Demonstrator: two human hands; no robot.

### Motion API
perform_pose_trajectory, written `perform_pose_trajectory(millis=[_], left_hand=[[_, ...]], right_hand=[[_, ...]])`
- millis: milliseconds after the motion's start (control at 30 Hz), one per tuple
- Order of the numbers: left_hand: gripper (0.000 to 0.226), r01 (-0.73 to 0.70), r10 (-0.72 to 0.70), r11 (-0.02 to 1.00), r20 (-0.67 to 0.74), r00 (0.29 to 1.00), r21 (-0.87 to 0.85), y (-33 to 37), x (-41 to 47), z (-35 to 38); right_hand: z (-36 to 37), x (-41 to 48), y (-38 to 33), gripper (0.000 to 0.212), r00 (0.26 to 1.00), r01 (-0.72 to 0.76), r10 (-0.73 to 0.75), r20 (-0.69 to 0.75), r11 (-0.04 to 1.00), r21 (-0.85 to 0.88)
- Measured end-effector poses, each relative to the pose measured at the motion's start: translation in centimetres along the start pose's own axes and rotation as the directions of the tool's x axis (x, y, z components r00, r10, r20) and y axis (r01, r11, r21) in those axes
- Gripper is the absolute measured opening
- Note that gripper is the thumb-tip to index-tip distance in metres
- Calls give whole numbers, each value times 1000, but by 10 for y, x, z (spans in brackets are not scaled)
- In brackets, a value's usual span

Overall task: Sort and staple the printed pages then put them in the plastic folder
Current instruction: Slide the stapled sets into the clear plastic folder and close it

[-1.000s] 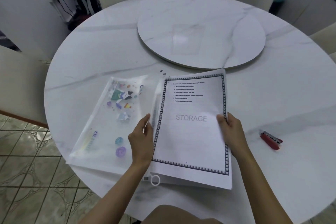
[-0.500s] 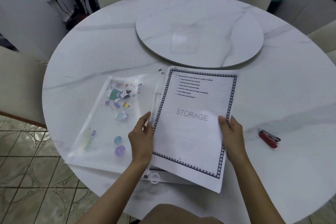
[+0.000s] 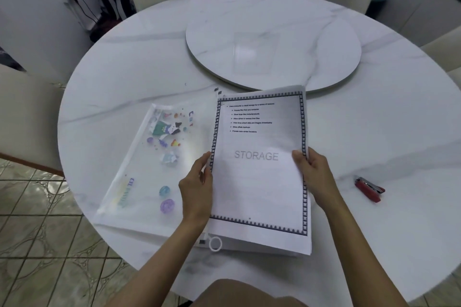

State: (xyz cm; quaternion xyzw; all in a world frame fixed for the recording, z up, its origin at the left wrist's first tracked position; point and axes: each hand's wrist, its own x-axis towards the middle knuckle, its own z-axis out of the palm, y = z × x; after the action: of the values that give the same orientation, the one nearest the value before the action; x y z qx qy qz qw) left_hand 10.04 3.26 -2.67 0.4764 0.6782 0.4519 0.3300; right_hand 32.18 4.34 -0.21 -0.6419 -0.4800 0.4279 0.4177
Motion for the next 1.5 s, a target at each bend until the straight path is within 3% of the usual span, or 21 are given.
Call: perform_pose_trajectory(millis=[200,367,633,800,1100,1367,1500], left_hand=[[34,-3,3,1000,-24,1000,26,4,-2,-1],[36,7,-7,1000,-20,1000,10,1,0,-2],[34,30,-30,999,-8,1000,-40,2,-1,-3],[35,20,-21,999,-21,1000,-46,3,-1,-3],[35,-50,49,998,-32,998,-48,8,1,-4],[36,-4,6,996,27,1000,-90,10,-1,0],[37,-19,22,996,32,999,-84,13,-2,2]], right_hand=[[-5,-4,0,79,998,34,-34,-50,999,15],[-11,-10,-2,31,969,37,-8,-247,993,112],[2,-20,4,31,852,109,20,-523,971,214],[15,-22,6,30,786,87,71,-614,971,224],[19,-13,-6,28,769,38,107,-630,976,212],[45,-32,-16,18,869,81,-29,-494,993,84],[61,-45,-13,24,921,85,-58,-385,995,54]])
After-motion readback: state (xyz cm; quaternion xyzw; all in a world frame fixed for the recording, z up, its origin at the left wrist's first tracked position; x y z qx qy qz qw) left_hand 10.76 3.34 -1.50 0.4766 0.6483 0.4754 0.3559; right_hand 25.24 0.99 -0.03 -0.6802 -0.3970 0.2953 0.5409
